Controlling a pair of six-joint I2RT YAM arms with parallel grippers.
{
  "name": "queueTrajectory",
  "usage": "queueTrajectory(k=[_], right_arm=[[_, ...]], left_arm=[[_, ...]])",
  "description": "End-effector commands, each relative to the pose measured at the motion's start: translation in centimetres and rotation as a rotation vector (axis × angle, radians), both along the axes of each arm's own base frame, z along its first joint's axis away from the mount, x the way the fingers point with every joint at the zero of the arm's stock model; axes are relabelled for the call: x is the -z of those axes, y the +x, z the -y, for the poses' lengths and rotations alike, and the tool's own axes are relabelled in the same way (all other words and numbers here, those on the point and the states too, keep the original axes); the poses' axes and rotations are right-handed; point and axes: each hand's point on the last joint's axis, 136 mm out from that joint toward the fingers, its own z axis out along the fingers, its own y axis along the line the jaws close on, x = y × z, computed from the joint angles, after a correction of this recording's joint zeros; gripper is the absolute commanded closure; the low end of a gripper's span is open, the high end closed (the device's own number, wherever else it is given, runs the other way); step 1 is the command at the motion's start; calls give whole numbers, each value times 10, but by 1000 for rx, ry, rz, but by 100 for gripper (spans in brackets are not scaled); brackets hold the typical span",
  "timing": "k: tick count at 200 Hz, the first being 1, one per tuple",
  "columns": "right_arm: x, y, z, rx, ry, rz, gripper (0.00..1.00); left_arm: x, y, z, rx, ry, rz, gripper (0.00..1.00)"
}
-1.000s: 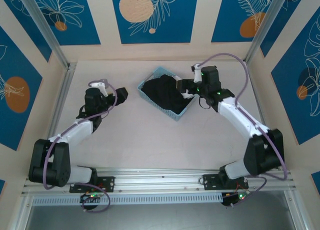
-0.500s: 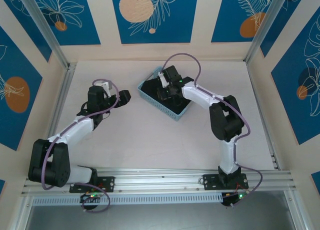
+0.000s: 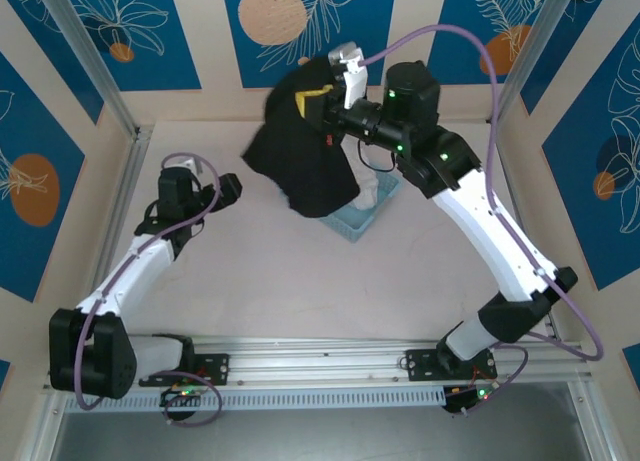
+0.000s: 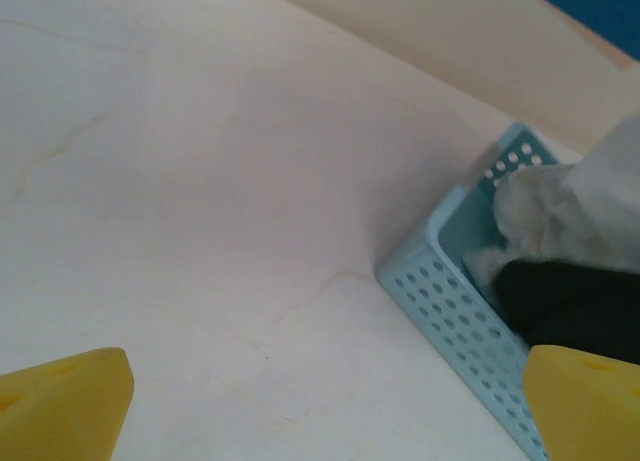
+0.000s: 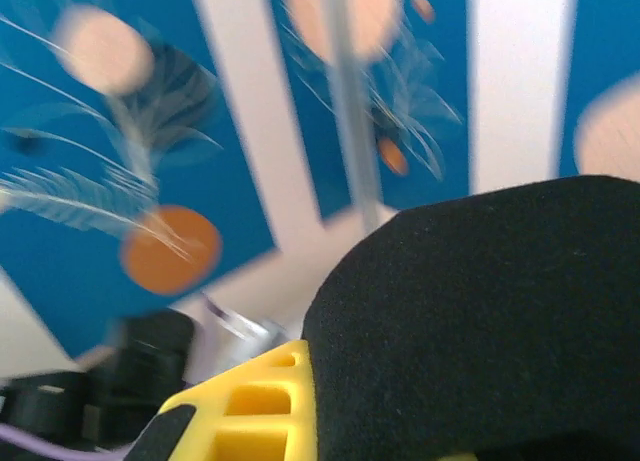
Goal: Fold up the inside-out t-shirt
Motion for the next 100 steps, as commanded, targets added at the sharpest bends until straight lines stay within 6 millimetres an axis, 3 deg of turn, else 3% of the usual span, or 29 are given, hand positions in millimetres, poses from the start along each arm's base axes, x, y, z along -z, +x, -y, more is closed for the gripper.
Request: queueTrajectory(k=[1, 14, 25, 42, 59, 76, 100], right_arm=[[6, -3, -33, -95, 6, 2, 98], [21, 1, -50, -120, -6, -45, 97], [44, 9, -64, -132, -27, -116, 94], [98, 26, -85, -133, -78, -256, 86], [161, 36, -106, -151, -158, -401, 68], [214, 44, -105, -119, -296, -490, 49], [268, 69, -55, 65, -473, -486, 33]], left_arm=[[-17, -10, -31, -120, 28, -9, 0], [-23, -20, -54, -208, 33, -13, 0], [-26, -34, -78, -296, 42, -21, 0], [-38, -61, -119, -460, 81, -4, 0], [-55, -89, -149, -594, 158, 33, 0], [-69, -99, -154, -620, 181, 80, 0], [-69, -81, -128, -471, 104, 96, 0]])
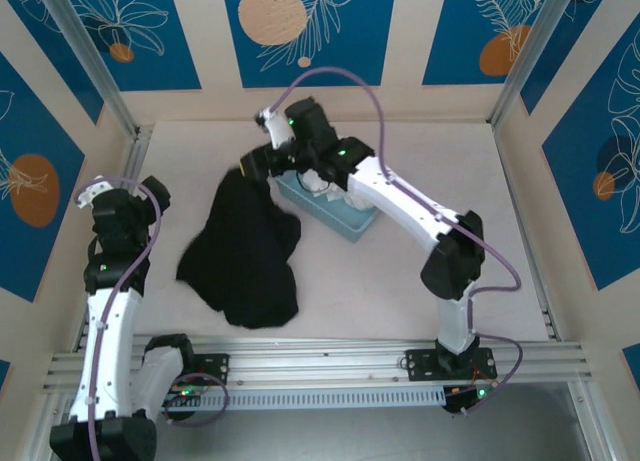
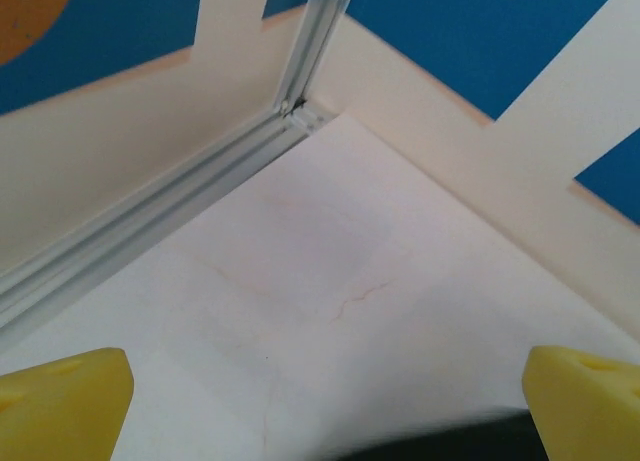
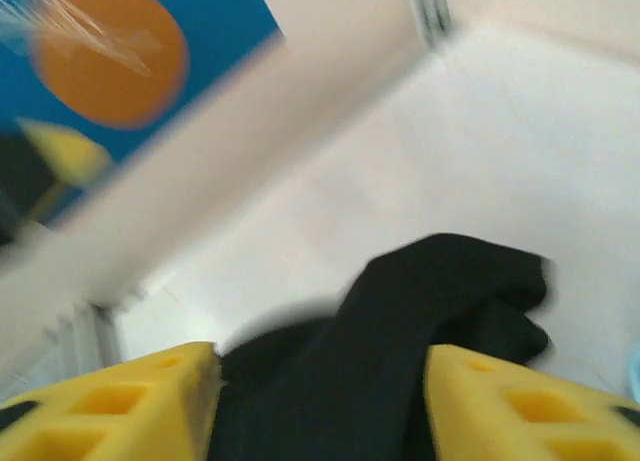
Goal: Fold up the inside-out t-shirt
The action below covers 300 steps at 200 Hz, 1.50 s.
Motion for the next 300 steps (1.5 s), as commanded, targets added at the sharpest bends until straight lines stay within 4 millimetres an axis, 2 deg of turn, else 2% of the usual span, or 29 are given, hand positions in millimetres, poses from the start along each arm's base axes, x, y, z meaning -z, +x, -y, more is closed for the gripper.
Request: queueTrajectory(k=[1, 19, 35, 55, 73, 82, 93, 104, 115, 138, 186, 225, 252, 264, 268, 285, 300], right_arm=[[26, 8, 55, 100, -184, 20, 33], [71, 18, 101, 182, -332, -13, 27], [110, 13, 126, 186, -421, -64, 24], [147, 0, 132, 144, -492, -125, 22], [177, 4, 135, 151, -552, -154, 22], [191, 10, 141, 168, -583, -171, 26], [200, 17, 145, 181, -599, -194, 36], [202, 24, 152, 201, -601, -203, 52], [199, 31, 163, 233, -603, -203, 64], [189, 46, 208, 353, -598, -224, 83], [196, 65, 336, 633, -675, -294, 93], [210, 87, 441, 795, -865, -309, 97], [204, 99, 484, 832, -918, -297, 95], [197, 103, 494, 836, -937, -278, 89], [192, 105, 495, 841, -940, -267, 83], [169, 110, 488, 850, -924, -220, 54], [146, 109, 458, 822, -892, -156, 40]], left_arm=[[9, 8, 12, 80, -22, -38, 0], [21, 26, 35, 200, -101, -43, 0], [34, 37, 51, 267, -156, -47, 0], [44, 46, 65, 319, -192, -46, 0], [50, 52, 75, 355, -206, -52, 0], [52, 53, 80, 379, -213, -61, 0], [55, 55, 87, 411, -217, -75, 0], [59, 56, 94, 443, -221, -93, 0], [62, 58, 101, 472, -221, -116, 0], [66, 60, 113, 513, -209, -144, 0], [76, 69, 130, 561, -212, -169, 0], [88, 73, 145, 607, -228, -208, 0], [103, 70, 147, 617, -214, -261, 0], [115, 66, 142, 597, -192, -307, 0], [118, 65, 139, 583, -182, -325, 0], [133, 57, 120, 504, -121, -395, 0], [142, 49, 99, 419, -77, -439, 0]])
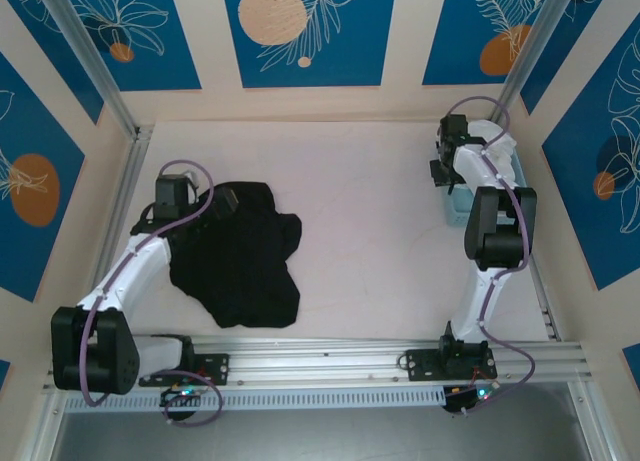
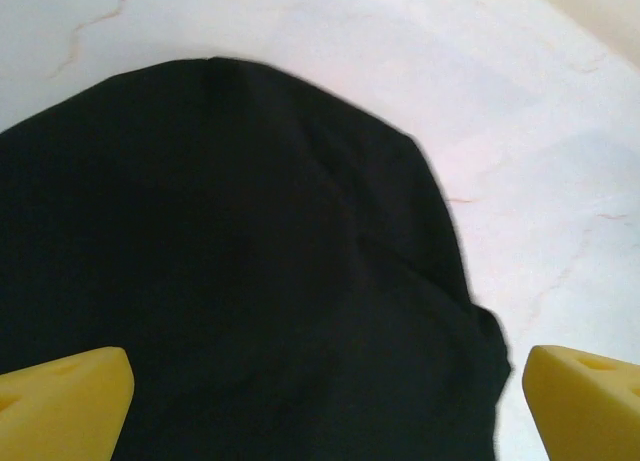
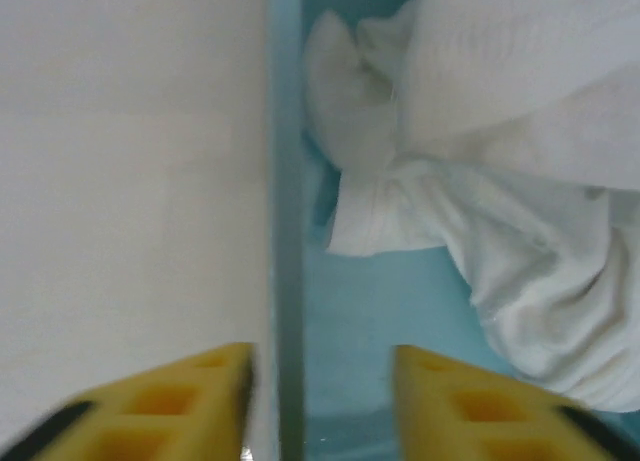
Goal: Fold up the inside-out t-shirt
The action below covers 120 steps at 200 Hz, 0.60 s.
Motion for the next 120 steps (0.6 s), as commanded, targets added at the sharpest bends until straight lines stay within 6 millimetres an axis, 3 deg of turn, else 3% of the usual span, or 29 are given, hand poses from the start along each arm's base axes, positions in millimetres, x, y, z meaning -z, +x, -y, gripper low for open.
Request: queueTrajectory(k=[1, 14, 30, 55, 71, 92, 120], right_arm=[[-49, 3, -36, -92, -27, 79, 40], [-68, -4, -82, -174, 28, 132, 34], [-82, -26, -169, -344, 199, 182, 27], [-81, -93, -319, -602, 606, 126, 26], [-72, -130, -394, -693, 801, 41, 27], [-50, -149, -451, -713, 906, -50, 32], [-11, -141, -475, -645, 927, -101, 48]], left_arm=[[13, -13, -31, -86, 142, -64, 0], [20, -21, -50, -155, 154, -86, 0], [30, -32, -70, -236, 124, -108, 0], [49, -46, -87, -307, 86, -140, 0], [62, -49, -89, -313, 86, -171, 3], [77, -45, -89, -308, 68, -199, 11], [93, -36, -88, -303, 46, -223, 24]])
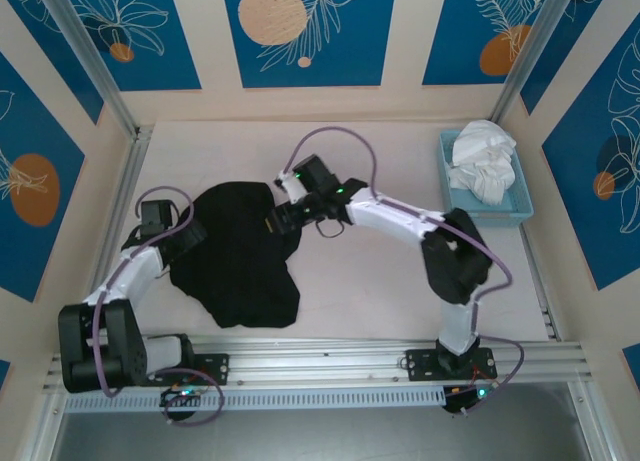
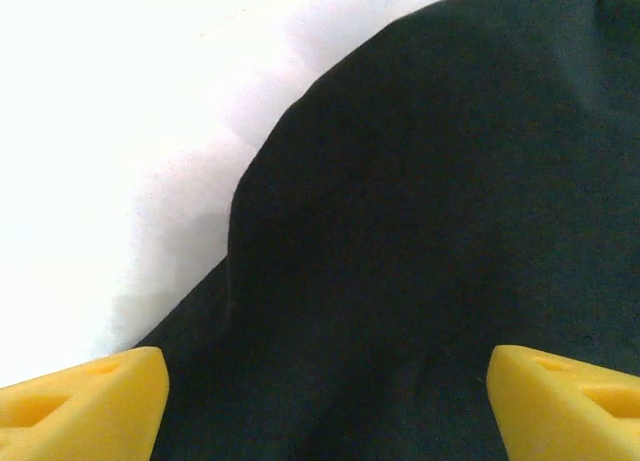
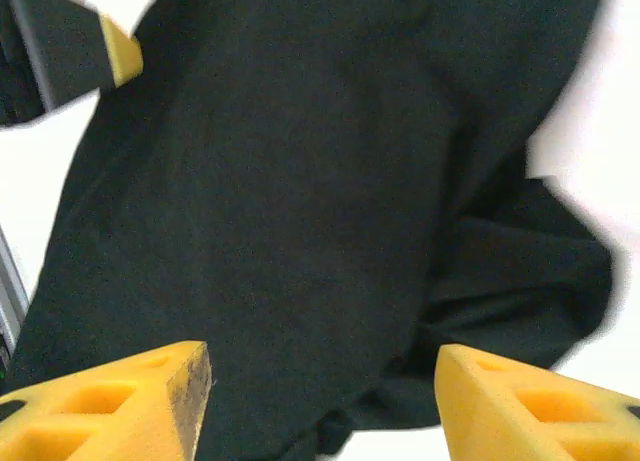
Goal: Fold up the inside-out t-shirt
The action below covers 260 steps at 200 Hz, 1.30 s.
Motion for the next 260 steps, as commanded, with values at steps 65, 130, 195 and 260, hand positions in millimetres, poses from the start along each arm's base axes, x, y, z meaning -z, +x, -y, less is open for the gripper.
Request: queueTrajectory(k=[65, 130, 195, 260], right_arm=[[-31, 33, -10, 39, 162, -77, 100], [-283, 16, 116, 79, 441, 343, 100], [-401, -17, 197, 226, 383, 706, 100], [-408, -56, 172, 47, 542, 641, 100]], left_arm=[[-9, 24, 21, 80, -138, 75, 95], [-286, 49, 161, 529, -352, 710, 100], [-418, 36, 202, 700, -386, 981, 100], [-439, 33, 176, 619, -140, 1011, 100]])
